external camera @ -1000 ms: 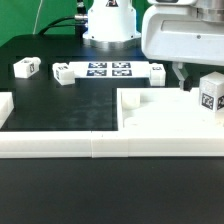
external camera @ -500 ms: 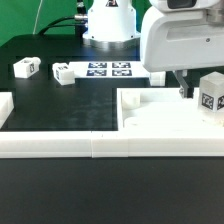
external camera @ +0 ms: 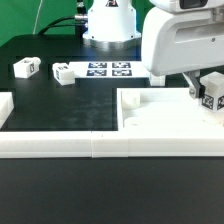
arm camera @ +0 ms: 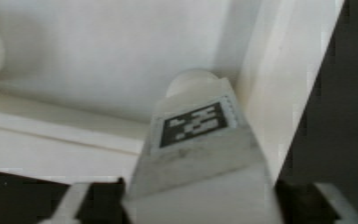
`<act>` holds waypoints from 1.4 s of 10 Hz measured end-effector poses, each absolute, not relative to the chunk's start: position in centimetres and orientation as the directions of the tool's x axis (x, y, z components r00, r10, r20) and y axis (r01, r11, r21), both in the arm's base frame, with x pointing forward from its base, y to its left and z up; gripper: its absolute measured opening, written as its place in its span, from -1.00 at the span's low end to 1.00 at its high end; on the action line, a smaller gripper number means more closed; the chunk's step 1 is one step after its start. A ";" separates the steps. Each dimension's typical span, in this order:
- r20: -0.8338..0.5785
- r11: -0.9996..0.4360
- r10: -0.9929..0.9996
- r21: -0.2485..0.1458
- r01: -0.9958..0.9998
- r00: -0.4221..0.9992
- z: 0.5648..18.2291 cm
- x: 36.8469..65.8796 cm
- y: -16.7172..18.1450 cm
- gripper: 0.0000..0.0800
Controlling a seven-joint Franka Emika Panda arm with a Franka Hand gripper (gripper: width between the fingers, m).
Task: Assemble one leg
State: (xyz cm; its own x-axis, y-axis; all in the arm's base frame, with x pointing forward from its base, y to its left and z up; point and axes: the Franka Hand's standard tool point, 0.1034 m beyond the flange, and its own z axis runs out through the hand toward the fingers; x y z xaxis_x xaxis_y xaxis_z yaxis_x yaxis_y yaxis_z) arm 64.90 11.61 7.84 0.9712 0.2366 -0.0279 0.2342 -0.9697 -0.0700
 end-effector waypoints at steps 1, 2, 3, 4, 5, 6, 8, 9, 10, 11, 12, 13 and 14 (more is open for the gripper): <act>-0.028 -0.970 0.237 -0.070 0.234 0.971 7.8 64.9 11.6 -0.28; -0.028 -0.970 0.236 -0.070 0.234 0.971 7.8 64.9 11.6 -0.28; -0.029 -0.971 0.229 -0.070 0.227 0.973 7.8 64.9 11.6 -0.28; -0.031 -0.978 0.197 -0.069 0.195 0.980 7.8 64.9 11.6 -0.28; -0.032 -0.984 0.168 -0.070 0.165 0.985 7.8 64.9 11.6 -0.28; -0.030 -0.997 0.048 -0.067 0.046 0.998 7.7 64.9 11.7 -0.28; -0.027 -0.975 -0.212 -0.059 -0.214 0.977 7.6 64.8 11.7 -0.28; -0.032 -0.943 -0.327 -0.055 -0.328 0.944 7.6 64.8 11.6 -0.27; -0.037 -0.905 -0.421 -0.050 -0.422 0.906 7.6 64.8 11.5 -0.27; -0.043 -0.842 -0.535 -0.044 -0.537 0.844 7.6 64.8 11.4 -0.27; -0.044 -0.773 -0.632 -0.036 -0.633 0.774 7.5 64.7 11.3 -0.27; -0.044 -0.690 -0.722 -0.026 -0.723 0.690 7.5 64.7 11.2 -0.27; -0.042 -0.618 -0.785 -0.019 -0.786 0.618 7.5 64.6 11.2 -0.27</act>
Offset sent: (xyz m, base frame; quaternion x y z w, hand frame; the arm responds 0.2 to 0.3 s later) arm 0.0000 0.0000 0.0000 0.0000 0.0000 0.0799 0.9968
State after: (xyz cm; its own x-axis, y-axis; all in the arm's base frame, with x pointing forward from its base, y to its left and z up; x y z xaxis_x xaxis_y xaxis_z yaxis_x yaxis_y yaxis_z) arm 64.63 11.18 7.49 0.6180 -0.7851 -0.0421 -0.7861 -0.6178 -0.0189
